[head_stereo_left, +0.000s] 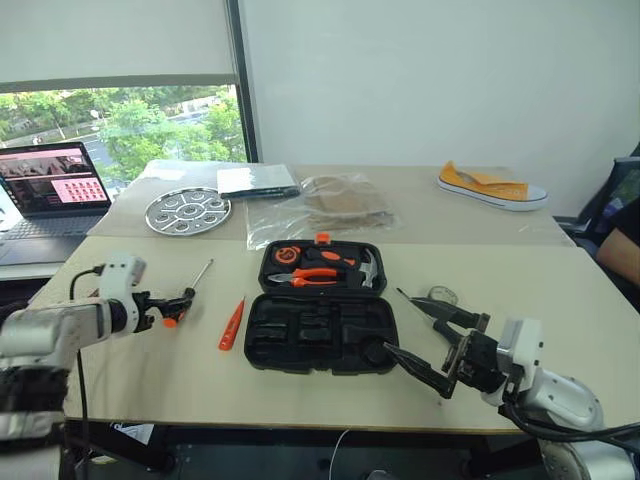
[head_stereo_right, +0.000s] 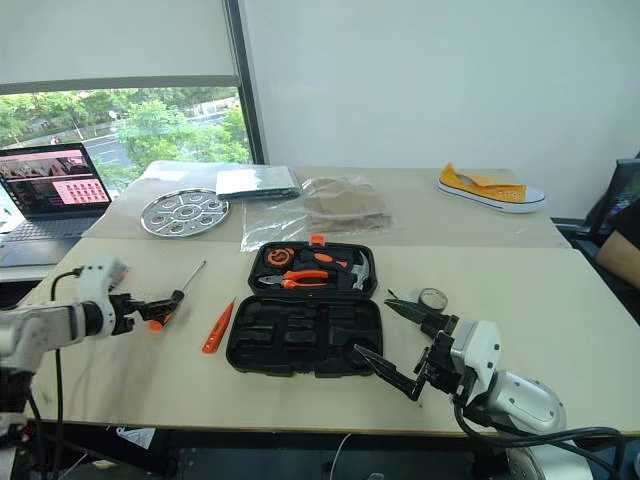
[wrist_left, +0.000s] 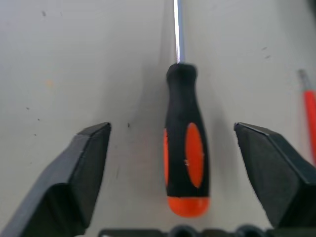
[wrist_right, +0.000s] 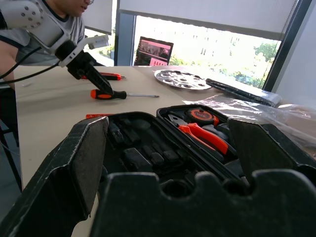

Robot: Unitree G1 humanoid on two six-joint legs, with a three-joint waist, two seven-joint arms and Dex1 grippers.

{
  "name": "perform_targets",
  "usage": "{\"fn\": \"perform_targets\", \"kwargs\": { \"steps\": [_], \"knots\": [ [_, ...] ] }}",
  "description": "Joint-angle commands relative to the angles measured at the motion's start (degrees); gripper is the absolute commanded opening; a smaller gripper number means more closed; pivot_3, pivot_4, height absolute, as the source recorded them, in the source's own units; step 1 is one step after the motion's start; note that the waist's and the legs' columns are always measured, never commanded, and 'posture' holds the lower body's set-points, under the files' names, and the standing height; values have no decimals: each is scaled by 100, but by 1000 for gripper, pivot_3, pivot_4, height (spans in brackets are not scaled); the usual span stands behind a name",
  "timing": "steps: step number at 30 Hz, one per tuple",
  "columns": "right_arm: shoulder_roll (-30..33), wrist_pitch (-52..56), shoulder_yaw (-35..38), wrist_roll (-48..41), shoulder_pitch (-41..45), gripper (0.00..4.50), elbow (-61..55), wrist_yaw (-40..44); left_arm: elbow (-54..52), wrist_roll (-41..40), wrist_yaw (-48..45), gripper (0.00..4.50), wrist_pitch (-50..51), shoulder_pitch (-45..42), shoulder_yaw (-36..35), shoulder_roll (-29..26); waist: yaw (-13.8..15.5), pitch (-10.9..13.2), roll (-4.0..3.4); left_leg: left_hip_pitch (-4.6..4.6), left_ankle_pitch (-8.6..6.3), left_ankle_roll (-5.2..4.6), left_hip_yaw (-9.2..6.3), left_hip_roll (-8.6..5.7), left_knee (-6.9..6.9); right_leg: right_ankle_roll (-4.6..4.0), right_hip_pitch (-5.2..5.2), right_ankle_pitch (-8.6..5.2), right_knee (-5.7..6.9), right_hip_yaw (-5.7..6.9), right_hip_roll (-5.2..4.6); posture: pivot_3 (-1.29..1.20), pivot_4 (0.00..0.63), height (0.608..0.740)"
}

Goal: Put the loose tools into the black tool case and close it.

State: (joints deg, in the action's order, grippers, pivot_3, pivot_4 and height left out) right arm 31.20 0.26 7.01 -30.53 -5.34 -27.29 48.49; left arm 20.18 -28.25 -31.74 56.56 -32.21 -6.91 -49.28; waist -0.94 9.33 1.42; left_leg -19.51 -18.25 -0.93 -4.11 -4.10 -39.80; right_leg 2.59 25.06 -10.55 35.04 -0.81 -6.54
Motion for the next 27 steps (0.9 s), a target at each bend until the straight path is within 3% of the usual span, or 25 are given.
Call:
{"fn": "perform_targets", "kwargs": {
  "steps": [1, 5, 9, 12, 16, 21, 27],
  "knots": [
    [5, -123, 181, -27, -154, 4500, -150, -3, 227, 166, -324, 2438, -151, -189, 43, 12, 19, 0, 0, -4, -1, -1, 1, 0, 0, 0, 3, 0, -1, 0, -1, 0, 150, 740],
    [22, -207, 307, -10, -392, 4500, -191, 18, 509, 101, -895, 983, -762, -404, -232, -9, 29, 0, 0, -18, -2, -2, 0, 1, -1, 0, 10, 0, -1, 2, 0, 0, 150, 740],
    [96, -294, 525, -16, -653, 4500, -203, 84, 94, -106, -2685, 926, -2374, -374, -282, -59, 48, 2, 3, -34, -2, -2, 0, 1, -9, 0, 18, 0, -3, 5, -1, 0, 150, 740],
    [231, -341, 845, -72, -958, 4500, -200, 225, -400, 22, -4089, 926, -3166, -598, 338, 34, 82, 2, 3, -42, -2, -2, 1, 1, -11, 0, 18, 0, -8, 7, -4, 0, 150, 740],
    [499, -326, 1115, -76, -1375, 4500, -79, 560, -560, 542, -4947, 926, -3723, -1144, 1303, 386, 140, 0, 1, -40, -7, -11, 8, -2, -18, 1, 8, 0, -10, 4, -4, 0, 150, 740],
    [405, -417, 1400, -84, -1637, 4500, 55, 547, 228, 2163, -4914, 926, -5051, -1755, 2605, 945, 114, 1, 2, -40, -30, -55, 26, -3, -34, 1, 2, 0, -12, -6, 4, 0, 150, 740],
    [206, -526, 1472, -65, -1814, 4500, -112, 408, 1211, 2945, -4509, 926, -5607, -2108, 2906, 1373, 14, 3, 5, -38, -37, -68, 48, 4, -44, 1, 5, 0, -5, -18, 14, 0, 150, 740]
  ]
}}
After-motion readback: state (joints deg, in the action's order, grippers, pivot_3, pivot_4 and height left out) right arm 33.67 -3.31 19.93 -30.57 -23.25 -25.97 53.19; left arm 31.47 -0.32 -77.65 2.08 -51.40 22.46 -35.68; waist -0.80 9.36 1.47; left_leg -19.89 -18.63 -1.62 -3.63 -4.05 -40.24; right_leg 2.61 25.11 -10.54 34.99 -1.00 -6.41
